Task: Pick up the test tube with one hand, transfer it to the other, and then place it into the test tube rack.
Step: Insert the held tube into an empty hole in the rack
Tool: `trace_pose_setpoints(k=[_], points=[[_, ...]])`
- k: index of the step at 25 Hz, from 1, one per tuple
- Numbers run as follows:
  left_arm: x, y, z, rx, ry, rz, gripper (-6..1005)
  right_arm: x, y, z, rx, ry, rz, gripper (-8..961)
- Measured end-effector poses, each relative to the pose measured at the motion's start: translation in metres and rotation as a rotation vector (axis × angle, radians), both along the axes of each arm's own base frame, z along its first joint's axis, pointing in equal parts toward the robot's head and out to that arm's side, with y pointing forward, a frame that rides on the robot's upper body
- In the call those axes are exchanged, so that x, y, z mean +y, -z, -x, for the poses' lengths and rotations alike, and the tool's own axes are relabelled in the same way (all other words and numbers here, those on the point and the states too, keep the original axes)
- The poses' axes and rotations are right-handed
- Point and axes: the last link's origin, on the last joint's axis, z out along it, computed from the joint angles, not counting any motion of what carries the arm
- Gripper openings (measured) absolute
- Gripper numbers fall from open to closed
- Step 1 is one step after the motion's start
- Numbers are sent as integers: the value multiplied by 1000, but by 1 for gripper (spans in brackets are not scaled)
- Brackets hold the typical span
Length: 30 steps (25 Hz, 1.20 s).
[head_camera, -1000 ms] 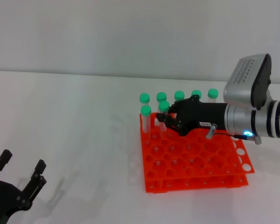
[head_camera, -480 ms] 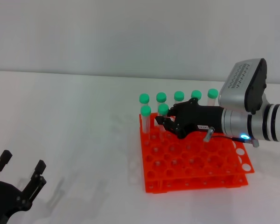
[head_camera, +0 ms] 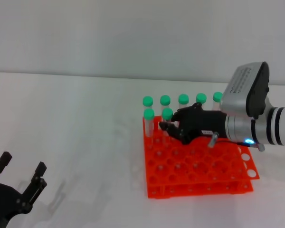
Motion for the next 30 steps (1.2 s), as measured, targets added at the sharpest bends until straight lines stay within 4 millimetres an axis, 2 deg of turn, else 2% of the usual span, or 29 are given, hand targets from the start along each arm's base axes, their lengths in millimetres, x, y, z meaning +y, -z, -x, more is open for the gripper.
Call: trace_pose_setpoints(k=[21, 30], points=[[1, -1, -1, -8, 5, -2, 806, -5, -1, -1, 18, -4, 36, 313], [1, -1, -1, -9, 6, -2, 805, -9, -10, -10, 62, 19, 38, 676]])
